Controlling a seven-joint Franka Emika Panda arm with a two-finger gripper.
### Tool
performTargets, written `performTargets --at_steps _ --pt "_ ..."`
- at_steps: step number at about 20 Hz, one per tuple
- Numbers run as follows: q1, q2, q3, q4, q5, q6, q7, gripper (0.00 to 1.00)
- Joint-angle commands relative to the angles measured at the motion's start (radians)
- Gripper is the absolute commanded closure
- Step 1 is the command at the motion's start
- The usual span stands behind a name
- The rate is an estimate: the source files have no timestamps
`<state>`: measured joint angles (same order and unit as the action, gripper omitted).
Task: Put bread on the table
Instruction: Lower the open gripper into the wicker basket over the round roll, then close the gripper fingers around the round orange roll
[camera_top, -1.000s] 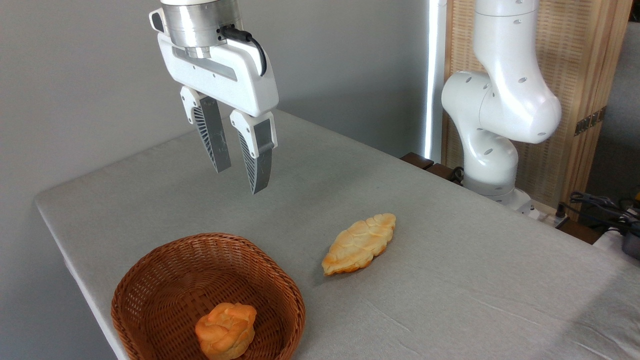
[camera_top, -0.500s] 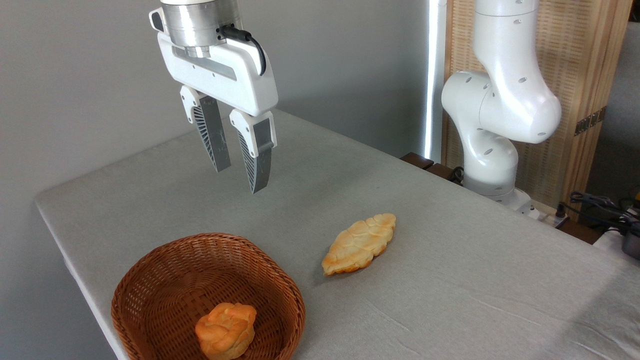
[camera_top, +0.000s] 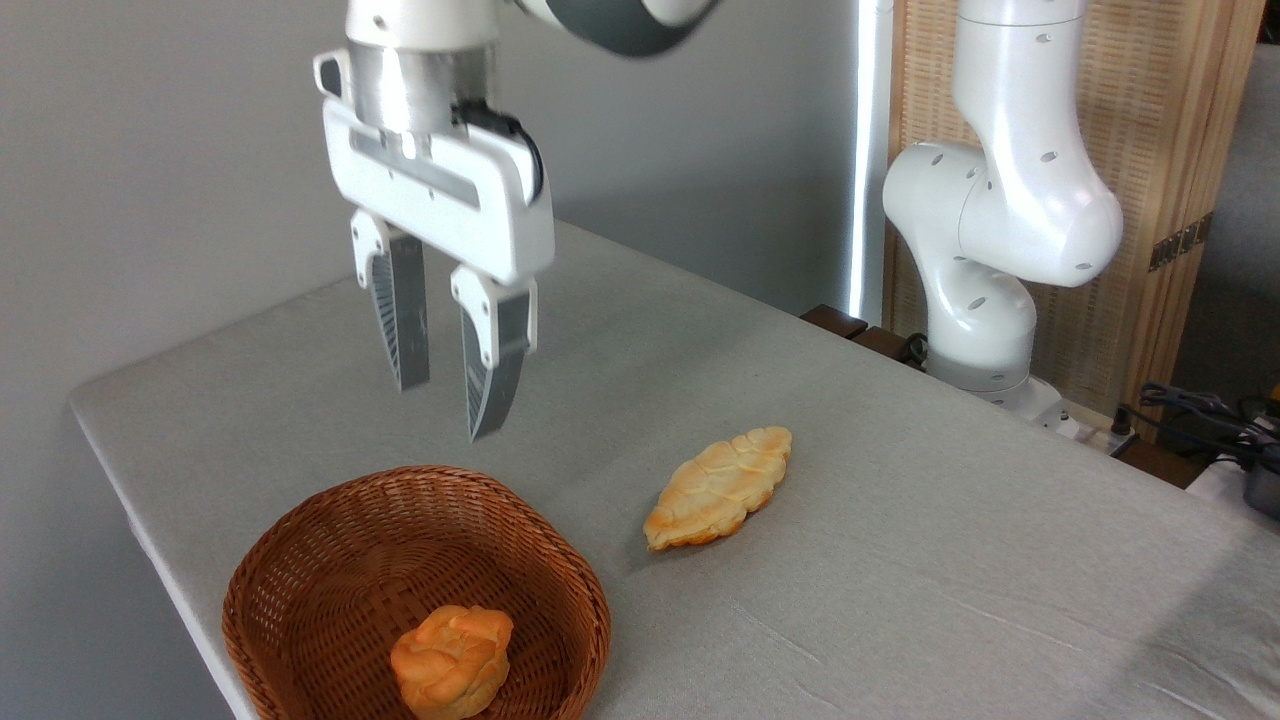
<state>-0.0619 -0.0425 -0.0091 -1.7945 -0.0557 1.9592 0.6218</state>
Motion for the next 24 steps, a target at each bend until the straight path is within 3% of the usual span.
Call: performTargets --at_steps 1,3,7,8,16,20,24 --pt "0.007 -0.01 0.03 -0.192 0.026 0.312 -0.007 0.0" --pt "0.011 0.053 0.067 -0.189 0.048 0.383 -0.004 0.0" --pt "0.045 0.151 0.074 -0.184 0.177 0.46 -0.005 0.0" --pt "0.045 0.165 0.074 -0.184 0.183 0.466 -0.005 0.0" --pt "0.045 0.194 0.064 -0.168 0.174 0.492 -0.013 0.0" --pt "0.06 0.17 0.098 -0.083 0.18 0.396 -0.007 0.0" --pt "0.063 0.161 0.087 -0.045 0.171 0.334 -0.013 0.0"
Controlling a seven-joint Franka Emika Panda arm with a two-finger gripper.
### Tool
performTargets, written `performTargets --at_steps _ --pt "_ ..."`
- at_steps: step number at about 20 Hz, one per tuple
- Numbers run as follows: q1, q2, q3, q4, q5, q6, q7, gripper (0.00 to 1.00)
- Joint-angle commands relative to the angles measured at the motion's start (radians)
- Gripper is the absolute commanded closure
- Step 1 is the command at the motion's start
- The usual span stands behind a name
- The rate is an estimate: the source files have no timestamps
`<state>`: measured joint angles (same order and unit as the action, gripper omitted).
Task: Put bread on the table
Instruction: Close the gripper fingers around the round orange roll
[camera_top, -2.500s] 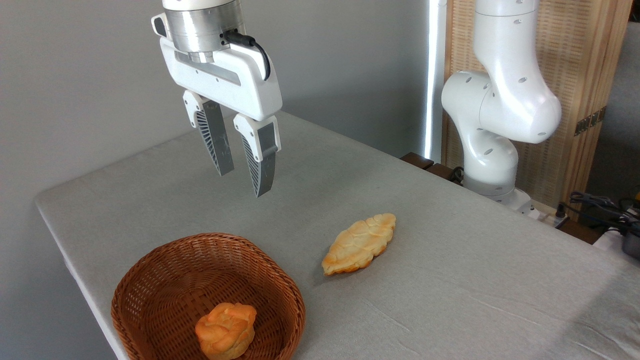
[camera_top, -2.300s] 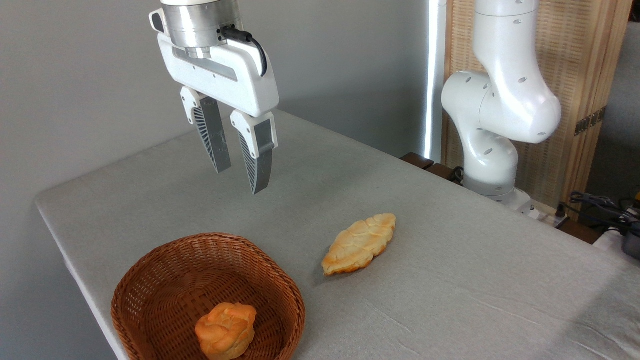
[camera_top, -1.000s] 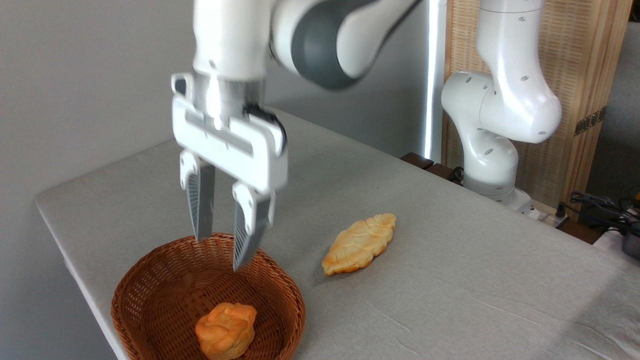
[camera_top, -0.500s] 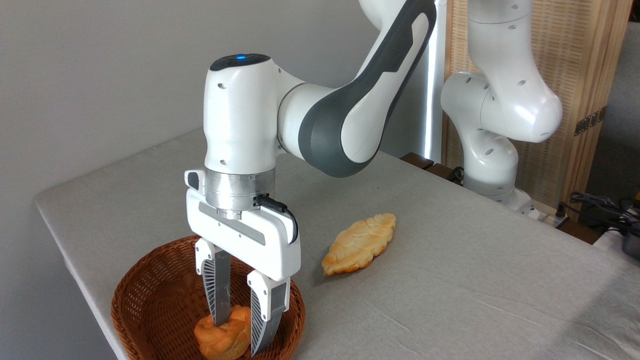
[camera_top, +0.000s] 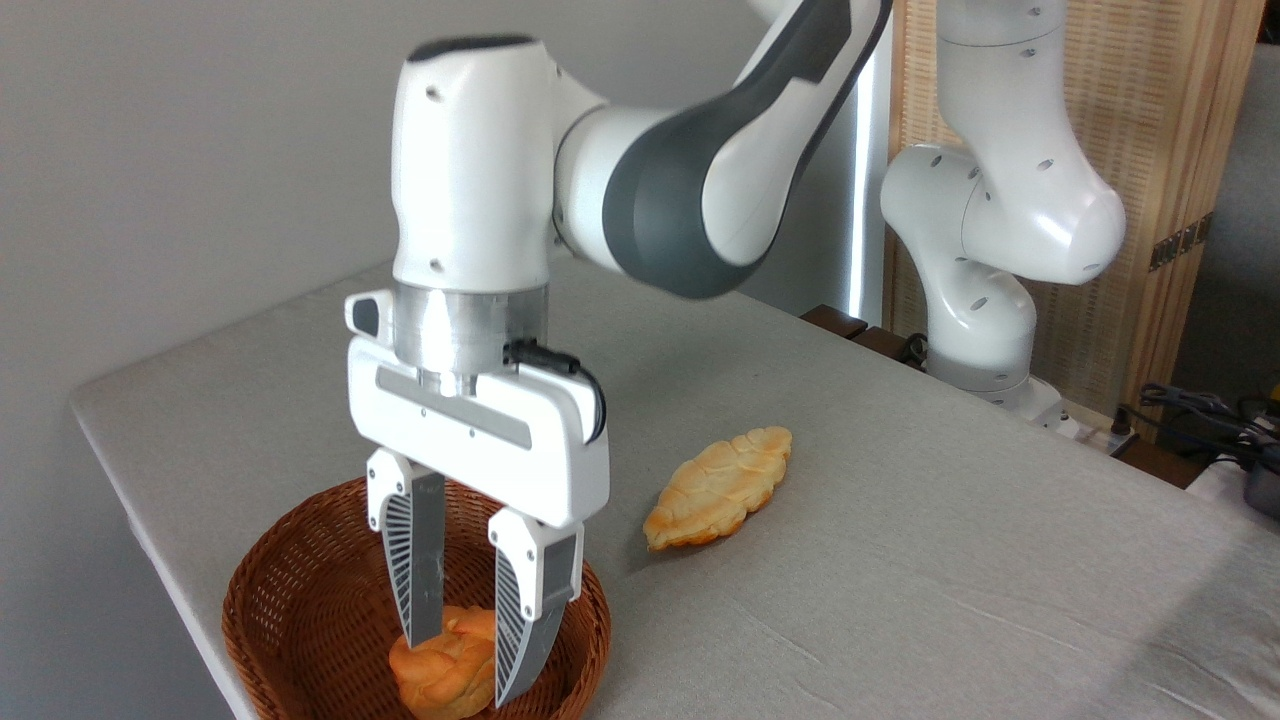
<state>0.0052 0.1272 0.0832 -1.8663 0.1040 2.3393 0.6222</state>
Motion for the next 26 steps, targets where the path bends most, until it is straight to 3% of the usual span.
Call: performTargets --at_steps 1,5,8,16,17,19,23,24,26 --pt "-0.004 -0.009 -0.01 0.024 0.011 -0.046 -0.012 0.0" --pt "-0.004 0.015 -0.043 0.018 0.01 -0.044 -0.012 0.0" --pt "-0.004 0.046 -0.057 0.012 -0.059 -0.037 -0.007 0.0" --pt "-0.004 0.123 -0.066 0.01 -0.055 -0.012 -0.004 0.0" --pt "-0.004 0.123 -0.068 0.009 -0.055 -0.014 -0.004 0.11" --pt "-0.004 0.127 -0.068 0.006 -0.063 -0.015 -0.002 0.43" --pt "-0.002 0.13 -0.074 -0.001 -0.063 -0.023 -0.002 0.66" --pt "-0.002 0.13 -0.074 -0.001 -0.061 -0.023 -0.002 0.67" --pt "-0.002 0.13 -0.074 -0.001 -0.061 -0.024 -0.002 0.87"
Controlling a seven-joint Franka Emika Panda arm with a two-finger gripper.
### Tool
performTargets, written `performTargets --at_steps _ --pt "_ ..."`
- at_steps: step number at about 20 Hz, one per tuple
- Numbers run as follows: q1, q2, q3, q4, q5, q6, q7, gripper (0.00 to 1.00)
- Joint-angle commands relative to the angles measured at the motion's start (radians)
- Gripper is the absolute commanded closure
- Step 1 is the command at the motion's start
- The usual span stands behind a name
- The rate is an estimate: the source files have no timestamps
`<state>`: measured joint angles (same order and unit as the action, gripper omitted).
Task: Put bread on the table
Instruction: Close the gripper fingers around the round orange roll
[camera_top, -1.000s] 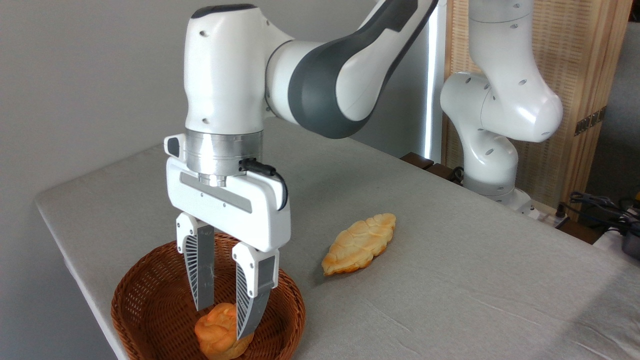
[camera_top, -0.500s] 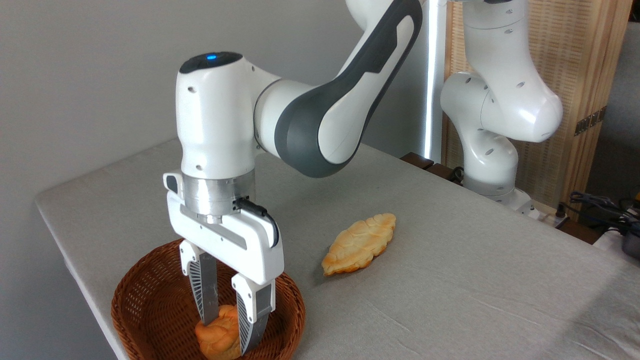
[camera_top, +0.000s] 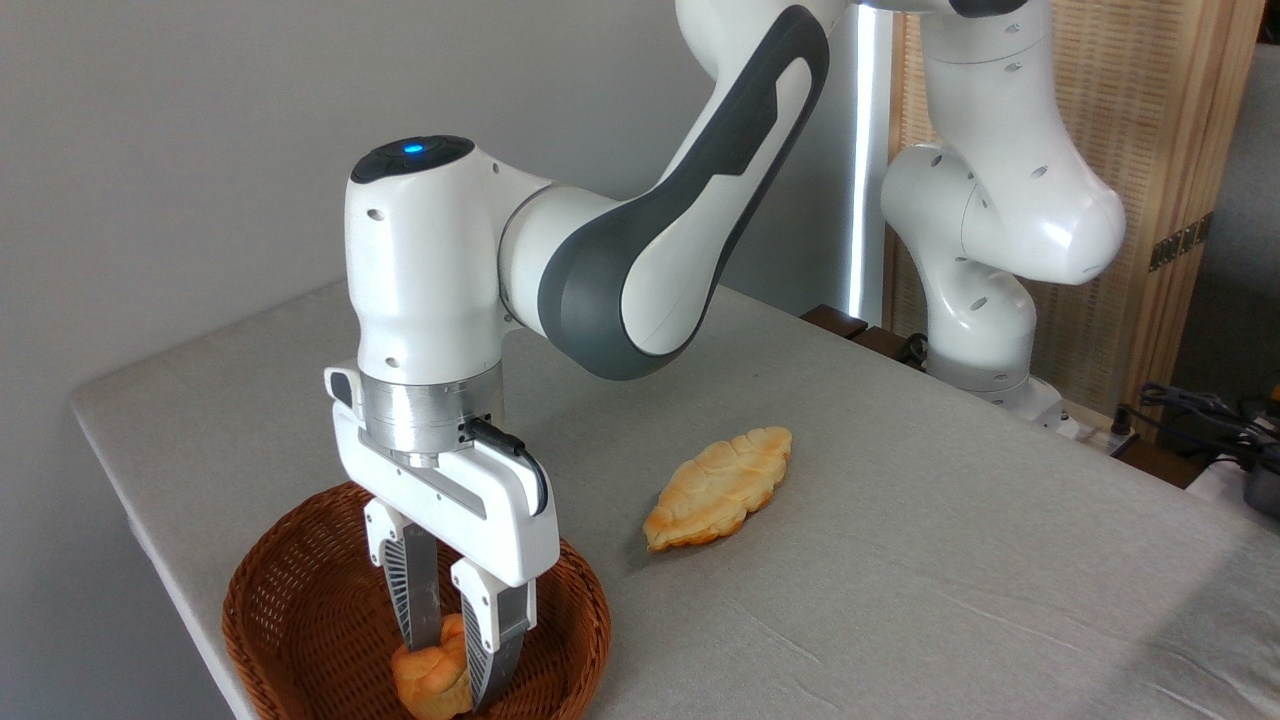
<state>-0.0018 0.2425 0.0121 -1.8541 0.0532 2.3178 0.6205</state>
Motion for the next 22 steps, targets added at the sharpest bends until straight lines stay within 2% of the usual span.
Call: performTargets --at_steps 1,16,19,22 --pt "0.005 0.017 -0.006 -0.013 -0.01 -0.003 -0.005 0.94" --pt "0.005 -0.003 -0.006 -0.002 -0.012 -0.015 -0.007 0.94" --pt "0.005 -0.047 -0.006 0.003 -0.023 -0.024 -0.011 0.94" --pt "0.005 -0.152 -0.007 0.006 -0.071 -0.133 -0.01 0.93"
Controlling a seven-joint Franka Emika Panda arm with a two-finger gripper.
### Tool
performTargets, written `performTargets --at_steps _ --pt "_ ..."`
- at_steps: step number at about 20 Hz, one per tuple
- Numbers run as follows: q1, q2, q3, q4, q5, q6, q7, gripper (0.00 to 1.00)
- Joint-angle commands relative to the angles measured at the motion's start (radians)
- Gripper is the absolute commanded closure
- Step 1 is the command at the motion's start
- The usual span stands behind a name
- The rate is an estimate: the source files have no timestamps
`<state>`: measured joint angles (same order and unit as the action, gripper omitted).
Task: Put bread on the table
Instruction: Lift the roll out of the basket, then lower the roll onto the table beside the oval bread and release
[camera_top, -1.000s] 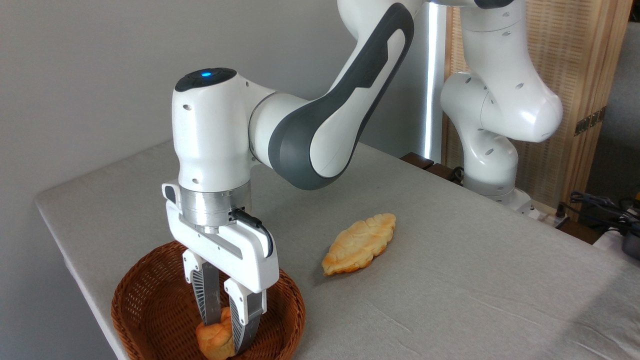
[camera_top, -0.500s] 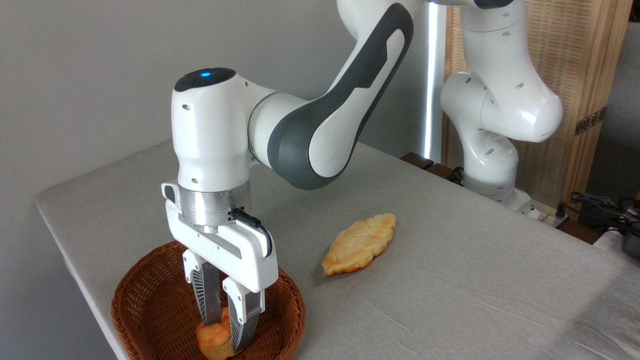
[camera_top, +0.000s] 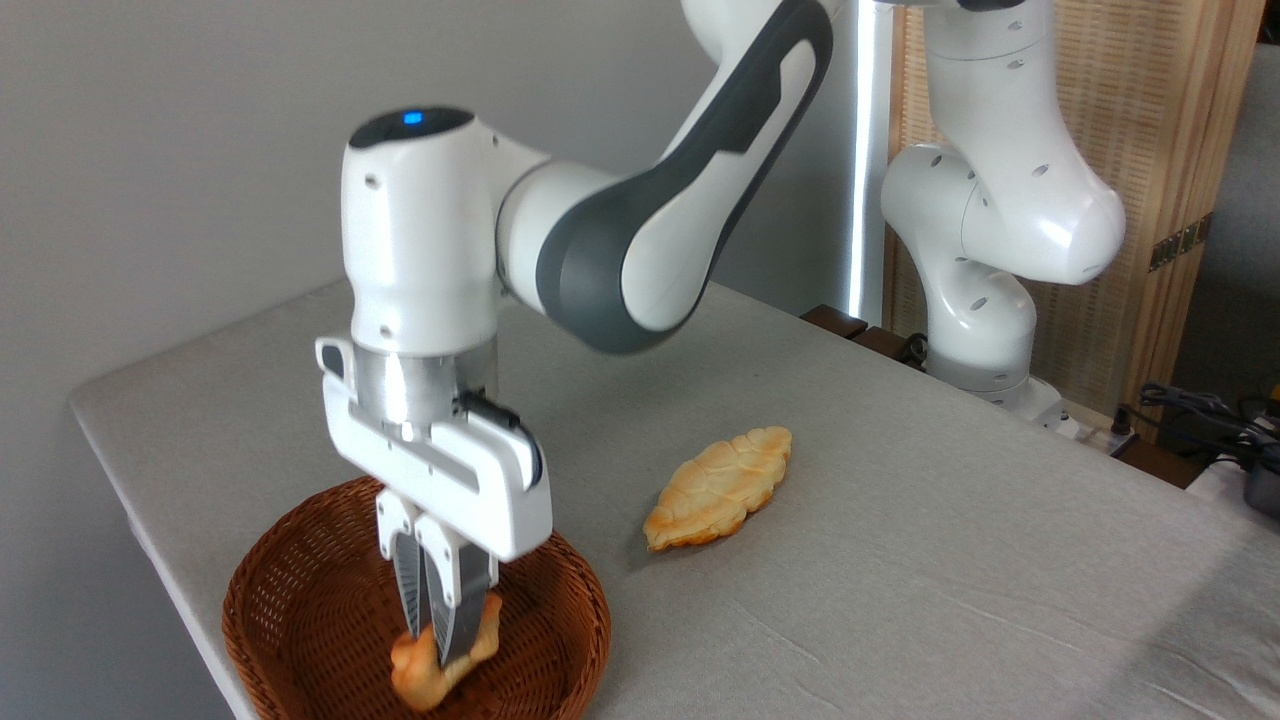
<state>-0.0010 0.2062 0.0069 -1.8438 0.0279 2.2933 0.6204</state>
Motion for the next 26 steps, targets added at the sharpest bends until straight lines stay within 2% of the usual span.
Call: performTargets --at_steps 1,3,5,8,11,13,15,16,17,18,19,26 --pt "0.004 -0.155 -0.002 -0.005 -0.069 -0.145 -0.01 0.93" --pt "0.003 -0.229 -0.002 -0.008 -0.106 -0.251 -0.004 0.93" --pt "-0.011 -0.283 -0.005 -0.014 -0.112 -0.384 0.002 0.9" --pt "-0.077 -0.349 -0.002 -0.061 -0.112 -0.515 0.031 0.88" --pt "-0.172 -0.424 0.005 -0.205 -0.111 -0.506 0.053 0.77" --pt "-0.224 -0.43 0.007 -0.264 -0.109 -0.486 0.059 0.67" --pt "-0.255 -0.43 0.005 -0.301 -0.106 -0.456 0.058 0.28" --pt "-0.263 -0.429 0.005 -0.316 -0.106 -0.442 0.058 0.15" --pt "-0.273 -0.429 0.005 -0.331 -0.103 -0.425 0.058 0.09" --pt "-0.275 -0.427 0.004 -0.353 -0.103 -0.407 0.058 0.07" --pt "-0.275 -0.427 0.001 -0.37 -0.102 -0.39 0.058 0.01" --pt "-0.275 -0.423 0.001 -0.402 -0.097 -0.387 0.059 0.0"
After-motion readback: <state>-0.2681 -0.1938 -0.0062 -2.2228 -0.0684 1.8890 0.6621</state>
